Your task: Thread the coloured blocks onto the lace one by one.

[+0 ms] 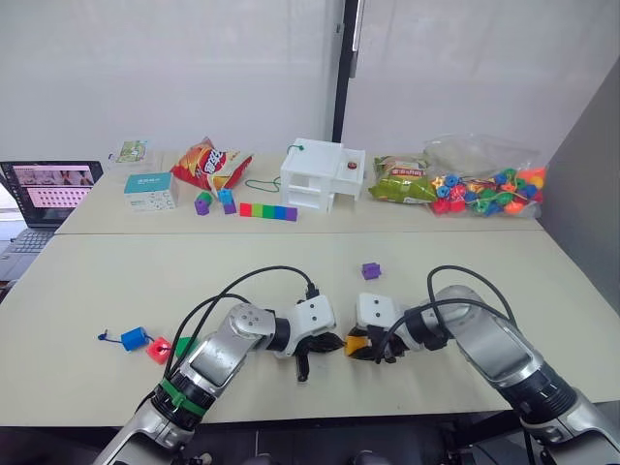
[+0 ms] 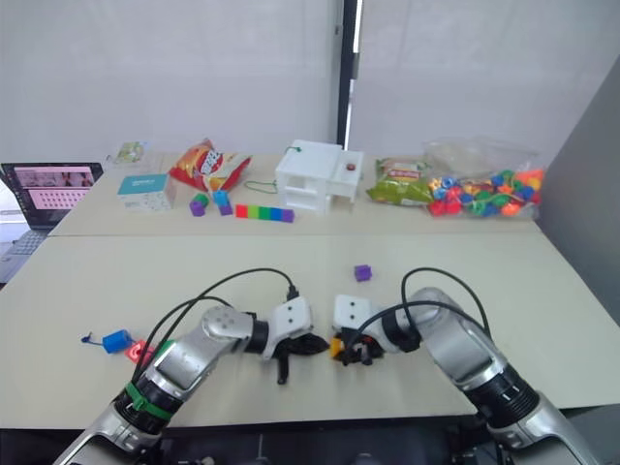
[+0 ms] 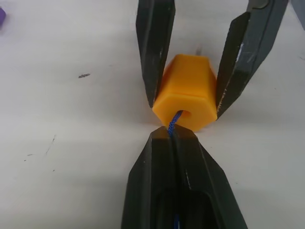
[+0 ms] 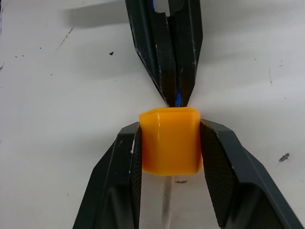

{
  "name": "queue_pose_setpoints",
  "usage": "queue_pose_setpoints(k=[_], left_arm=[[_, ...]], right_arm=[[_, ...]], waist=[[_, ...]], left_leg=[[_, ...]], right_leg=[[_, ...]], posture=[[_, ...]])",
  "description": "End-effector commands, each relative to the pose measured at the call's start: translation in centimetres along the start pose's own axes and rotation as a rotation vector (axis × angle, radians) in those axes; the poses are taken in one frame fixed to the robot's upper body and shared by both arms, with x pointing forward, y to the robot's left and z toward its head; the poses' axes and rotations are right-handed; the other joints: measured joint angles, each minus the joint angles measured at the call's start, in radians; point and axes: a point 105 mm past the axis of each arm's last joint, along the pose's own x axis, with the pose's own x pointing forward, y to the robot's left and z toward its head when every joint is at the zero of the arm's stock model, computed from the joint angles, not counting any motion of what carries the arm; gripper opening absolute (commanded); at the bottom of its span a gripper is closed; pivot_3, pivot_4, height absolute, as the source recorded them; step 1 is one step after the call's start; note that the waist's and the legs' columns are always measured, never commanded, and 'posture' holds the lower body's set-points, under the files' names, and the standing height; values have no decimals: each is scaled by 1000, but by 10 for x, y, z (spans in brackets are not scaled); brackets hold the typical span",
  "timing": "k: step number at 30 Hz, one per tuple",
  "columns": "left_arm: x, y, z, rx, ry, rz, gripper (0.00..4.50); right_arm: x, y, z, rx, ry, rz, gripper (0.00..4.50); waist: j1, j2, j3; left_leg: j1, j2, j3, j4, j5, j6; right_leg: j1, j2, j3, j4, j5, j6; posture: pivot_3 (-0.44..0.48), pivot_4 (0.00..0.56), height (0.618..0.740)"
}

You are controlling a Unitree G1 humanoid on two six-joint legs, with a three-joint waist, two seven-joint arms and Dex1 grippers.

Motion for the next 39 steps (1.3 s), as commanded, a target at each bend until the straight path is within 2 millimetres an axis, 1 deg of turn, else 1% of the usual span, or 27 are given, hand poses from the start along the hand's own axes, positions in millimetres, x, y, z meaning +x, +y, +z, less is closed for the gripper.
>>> queue_pose_setpoints(k=[1,2,5,8,9,10,11,13,16,17,20,22,23,27,30,34,37,39], left_arm=[[-7,-2,21,38,-63,-23,1420],[-9,-3,22,38,-66,-28,1797],[-15,-4,22,57,-48,-27,2758],[-16,-4,23,73,-37,-22,3790],[-15,-4,24,75,-38,-22,4115],[-14,-4,25,77,-38,-23,4445],[-13,-5,26,81,-36,-27,4477],[-9,-5,27,83,-34,-31,4477],[6,-3,33,76,-26,-28,4477],[10,0,36,77,-32,-13,4477],[17,-5,40,78,-34,-35,4477],[24,-12,38,83,-15,-69,4477],[27,-13,37,84,-4,-68,4477],[34,-10,31,89,30,-55,4477],[36,-9,27,103,53,-54,3705],[37,-12,28,101,41,-82,2301],[36,-17,28,108,34,-109,1352],[36,-17,27,111,37,-111,1323]], right_arm=[[10,8,-6,33,6,28,1267],[9,8,-5,34,1,28,2288],[7,8,-5,36,-4,21,3266],[5,7,-6,39,-8,6,4321],[3,6,-6,39,-10,1,4500],[2,5,-6,39,-16,-9,4500],[0,4,-5,38,-22,-19,4500],[-6,3,-4,37,-31,-28,4500],[-24,4,-5,49,-61,-41,4500],[-29,3,-7,52,-61,-52,4500],[-41,1,-12,79,-78,-77,4500],[-51,0,-20,112,-98,-100,4500],[-56,1,-24,126,-103,-109,4500],[-62,2,-33,150,-103,-124,4500],[-62,4,-38,151,-89,-125,4500],[-59,4,-37,149,-93,-126,4500],[-54,5,-36,144,-99,-121,4500],[-50,5,-35,140,-105,-116,4500]], waist=[[-1,0,0],[0,0,0],[1,1,1],[3,1,1],[5,1,1],[6,1,1],[8,1,1],[13,1,1],[27,2,2],[29,1,2],[25,1,2],[24,1,2],[24,1,2],[22,1,2],[22,1,2],[22,1,2],[23,1,2],[23,1,2]], left_leg=[[0,0,0,0,0,0],[0,0,0,0,0,0],[-3,0,0,0,0,0],[-3,0,0,0,0,0],[-3,0,0,-1,0,0],[-4,0,0,0,0,0],[-4,0,0,0,0,0],[-4,-1,0,0,0,0],[-5,-2,0,1,0,0],[-6,-2,0,2,0,0],[-7,-2,0,2,0,0],[-7,-2,0,2,0,0],[-8,-1,0,2,0,0],[-8,-1,0,2,0,1],[-7,-1,0,2,0,1],[-7,-1,0,3,0,1],[-7,-1,0,3,0,1],[-7,-1,0,3,0,1]], right_leg=[[0,0,0,0,0,0],[0,0,0,0,0,0],[-3,0,0,0,0,0],[-3,0,0,0,0,0],[-3,0,0,0,0,0],[-3,0,0,0,0,0],[-3,0,0,0,0,0],[-3,0,0,-1,0,0],[-3,0,0,-1,0,1],[-3,0,-1,-1,0,1],[-3,2,0,-2,1,2],[-4,3,0,-2,1,2],[-4,4,0,-2,1,2],[-4,4,1,-2,1,2],[-4,5,1,-2,1,2],[-4,5,1,-2,1,2],[-4,5,1,-2,1,2],[-4,5,1,-2,1,2]], posture=[[0,150,740],[0,150,740],[0,150,740],[0,150,740],[0,150,740],[0,150,740],[0,150,740],[0,150,740],[0,150,740],[0,150,740],[0,150,740],[0,150,740],[0,150,740],[0,150,740],[0,150,740],[0,150,740],[0,150,740],[0,150,740]])
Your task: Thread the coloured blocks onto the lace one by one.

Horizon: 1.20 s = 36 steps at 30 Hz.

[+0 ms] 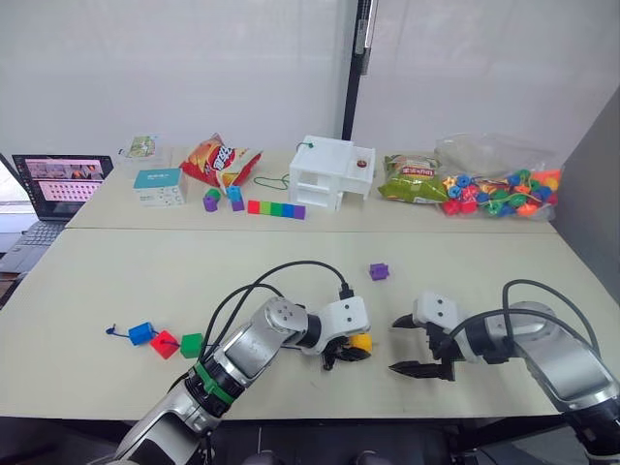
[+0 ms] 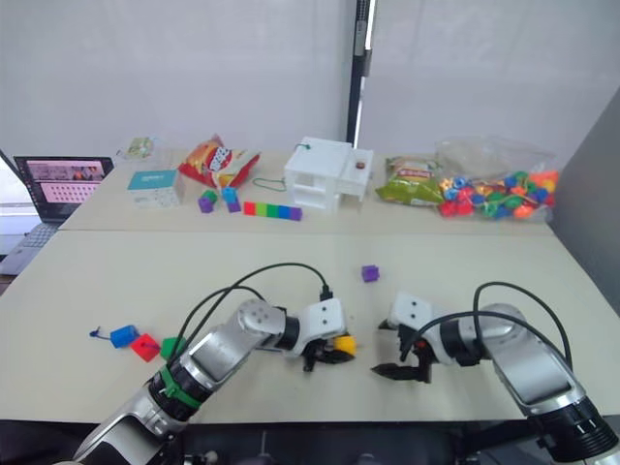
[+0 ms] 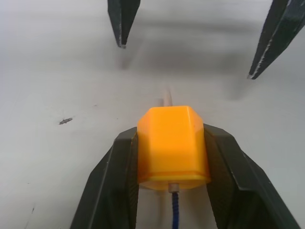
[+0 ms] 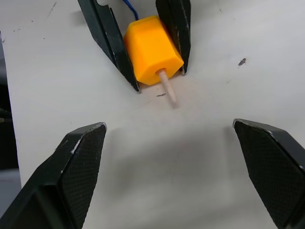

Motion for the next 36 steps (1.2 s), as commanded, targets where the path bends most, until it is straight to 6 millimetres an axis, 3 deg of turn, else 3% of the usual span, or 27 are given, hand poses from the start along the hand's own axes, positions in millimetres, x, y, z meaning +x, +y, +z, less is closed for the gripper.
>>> queue_pose_setpoints(k=[1,4,5,18,25,30,34,36], left_arm=[[1,-6,4,25,-16,-33,1323],[1,-6,4,25,-16,-34,1323],[1,-6,4,25,-16,-36,1323],[0,-7,3,26,-17,-44,1323],[-3,-5,1,27,-11,-41,1323],[-25,-2,-6,4,-6,-19,1323],[-62,-2,-27,-5,41,30,1323],[-98,-8,-49,-27,95,41,1323]], right_arm=[[5,1,8,-36,-24,2,4500],[12,2,9,-41,-25,16,4500],[15,2,9,-44,-25,21,4253],[23,-2,6,-72,-7,40,1],[22,0,11,-88,-17,60,0],[23,0,14,-102,-16,68,0],[24,3,17,-108,-20,81,0],[23,4,18,-109,-19,86,0]], waist=[[0,0,0],[0,0,0],[-1,0,0],[0,0,0],[0,0,0],[-5,0,0],[-11,0,0],[-18,0,0]], left_leg=[[0,0,0,0,0,0],[0,0,0,0,0,0],[0,0,0,0,0,0],[0,0,0,1,0,0],[0,0,0,1,0,0],[0,1,0,1,0,0],[0,1,0,1,0,0],[0,2,0,1,0,0]], right_leg=[[0,0,0,0,0,0],[0,0,0,0,0,0],[0,0,0,0,0,0],[0,0,0,1,0,0],[0,0,0,1,0,0],[0,1,0,2,0,0],[-1,2,1,2,0,0],[-1,2,1,3,0,0]], posture=[[0,150,740],[0,150,740],[0,150,740],[0,150,740],[0,150,740],[0,150,740],[0,150,740],[0,150,740]])
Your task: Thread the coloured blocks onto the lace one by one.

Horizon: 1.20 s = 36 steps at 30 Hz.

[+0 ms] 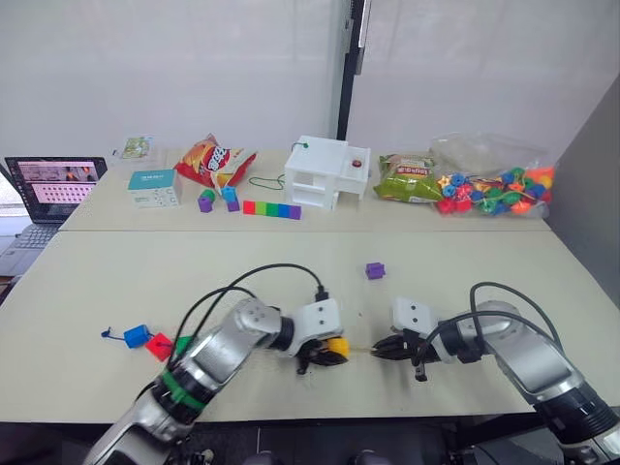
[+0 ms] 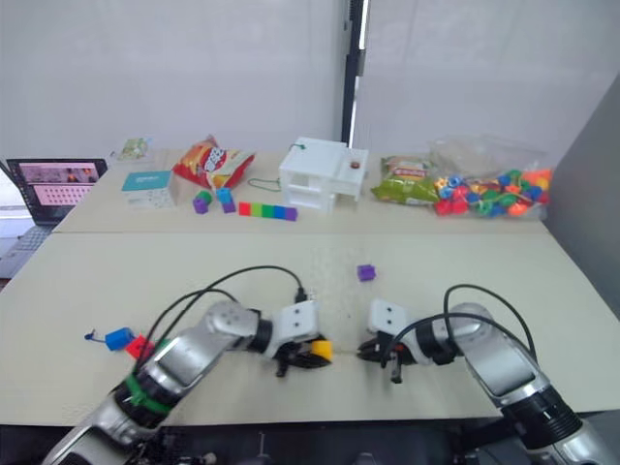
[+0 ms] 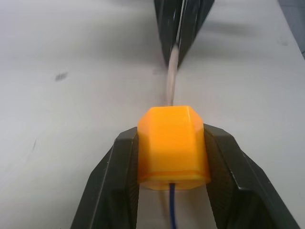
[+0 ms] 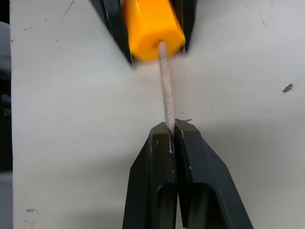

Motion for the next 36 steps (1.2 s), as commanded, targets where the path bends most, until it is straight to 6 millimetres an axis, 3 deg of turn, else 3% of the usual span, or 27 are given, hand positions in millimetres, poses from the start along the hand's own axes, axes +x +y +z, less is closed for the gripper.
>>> queue_pose_setpoints(k=[1,5,7,9,14,15,16,20,25,29,32,36], left_arm=[[-57,-4,-35,-18,93,29,1323],[-106,-5,-78,-59,225,81,1323],[-149,0,-118,-65,391,159,1323],[-172,0,-134,-58,463,185,1323],[-183,2,-136,-38,454,223,1323],[-184,1,-137,-41,454,220,1823],[-184,1,-135,-40,431,225,2356],[-175,5,-115,-40,319,231,3588],[-152,7,-58,-76,71,180,3588],[-116,-3,-3,-106,-171,74,3588],[-90,-9,12,-94,-219,31,3588],[-41,-2,15,-61,-234,38,3588]], right_arm=[[-5,0,11,-47,-13,-5,0],[-6,1,12,-51,-13,-1,0],[-5,2,15,-55,-17,4,0],[-5,3,16,-57,-19,7,0],[-4,2,17,-59,-22,11,0],[-3,2,17,-60,-23,12,0],[-3,2,17,-61,-24,14,0],[-2,3,19,-59,-30,22,0],[1,5,20,-59,-35,35,0],[8,4,30,-67,-56,51,0],[12,3,35,-76,-65,58,0],[16,1,44,-89,-83,67,0]], waist=[[-7,0,0],[-12,1,1],[-12,2,1],[-16,2,1],[-15,12,1],[-14,12,1],[-14,12,1],[-14,12,1],[-9,10,2],[3,9,2],[4,9,2],[13,9,2]], left_leg=[[0,0,0,0,0,0],[4,1,0,-4,0,-1],[5,1,0,-4,0,-1],[6,2,1,-5,0,-1],[10,4,3,-8,0,-2],[9,4,4,-8,0,-2],[9,3,4,-8,0,-2],[8,3,5,-8,0,-2],[-3,1,6,-4,0,-2],[-12,1,4,3,0,-2],[-12,1,3,9,-1,0],[-13,-1,4,11,-1,1]], right_leg=[[-1,0,1,0,0,-1],[-1,-4,0,1,-1,-3],[0,-5,-1,1,-1,-3],[1,-7,-1,1,-1,-3],[1,-12,-3,3,-3,-6],[0,-12,-3,3,-3,-6],[0,-11,-4,3,-3,-6],[-1,-5,-4,3,-2,-6],[-10,-5,-3,5,-1,-4],[-15,-3,-4,5,1,0],[-12,-2,-3,5,2,1],[-11,-1,-2,5,2,2]], posture=[[0,150,740],[0,150,740],[0,150,740],[0,150,740],[0,150,740],[0,150,740],[0,150,740],[0,150,740],[0,150,740],[0,150,740],[0,150,740],[0,150,740]])
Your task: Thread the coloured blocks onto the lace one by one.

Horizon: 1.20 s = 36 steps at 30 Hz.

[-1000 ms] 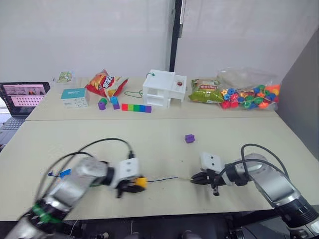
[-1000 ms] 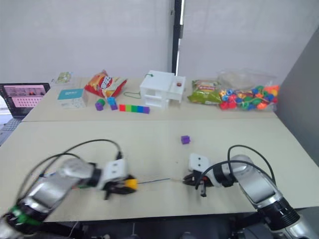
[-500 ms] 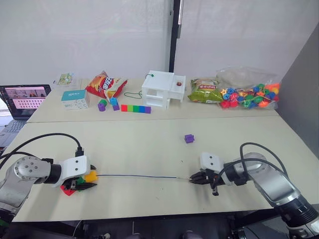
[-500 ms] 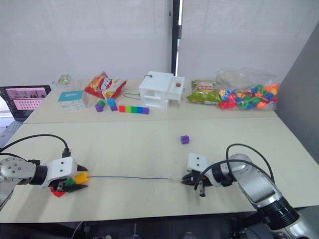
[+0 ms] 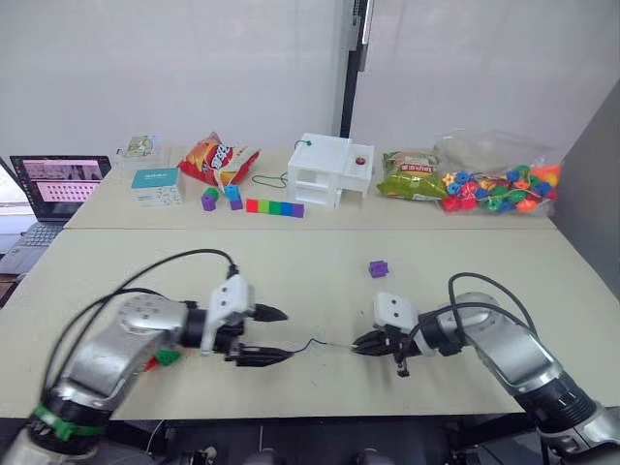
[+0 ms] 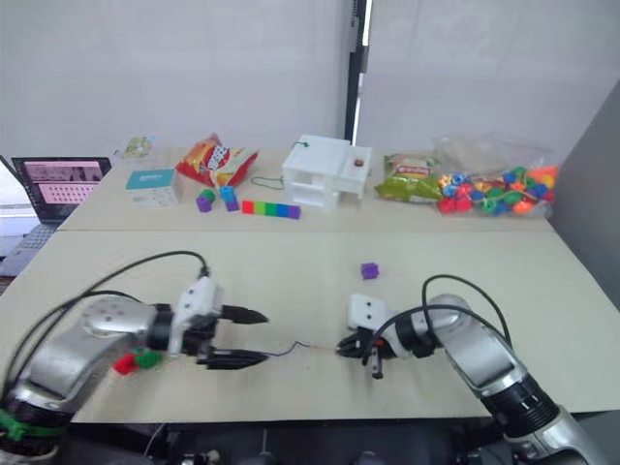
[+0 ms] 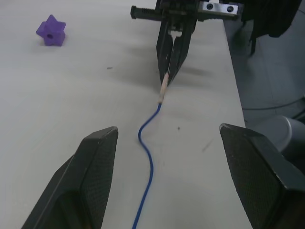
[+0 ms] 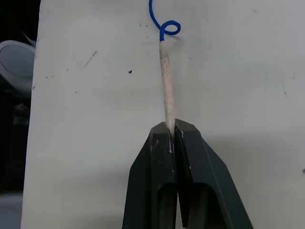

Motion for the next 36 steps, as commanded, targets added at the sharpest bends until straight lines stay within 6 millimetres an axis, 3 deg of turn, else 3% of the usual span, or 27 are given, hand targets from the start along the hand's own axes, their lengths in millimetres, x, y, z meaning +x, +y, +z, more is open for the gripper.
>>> queue_pose_setpoints(k=[1,5,10,13,21,36], left_arm=[[26,9,-7,40,19,30,3588],[47,17,-12,65,11,15,3588],[51,14,-16,51,5,-23,3588],[52,10,-15,48,-4,-40,2778],[52,13,-14,46,-5,-28,70],[52,12,-9,34,-17,-35,31]], right_arm=[[-1,-2,10,-27,-17,4,0],[-1,-3,11,-28,-16,5,0],[-2,-2,9,-23,-10,4,0],[-3,0,8,-19,-8,7,0],[-3,1,8,-14,-8,10,0],[0,8,2,-8,16,35,0]], waist=[[1,-1,0],[1,-1,0],[-3,0,0],[-1,0,0],[1,0,0],[0,0,0]], left_leg=[[0,0,0,0,0,0],[0,0,0,1,0,0],[0,0,0,1,0,0],[0,0,0,1,0,0],[0,0,0,1,0,0],[0,0,0,1,0,0]], right_leg=[[0,1,0,0,0,0],[0,1,0,0,0,0],[-1,1,1,0,0,0],[-1,1,1,0,0,0],[-1,1,1,0,0,0],[-1,1,1,0,0,0]], posture=[[0,150,740],[0,150,740],[0,150,740],[0,150,740],[0,150,740],[0,150,740]])
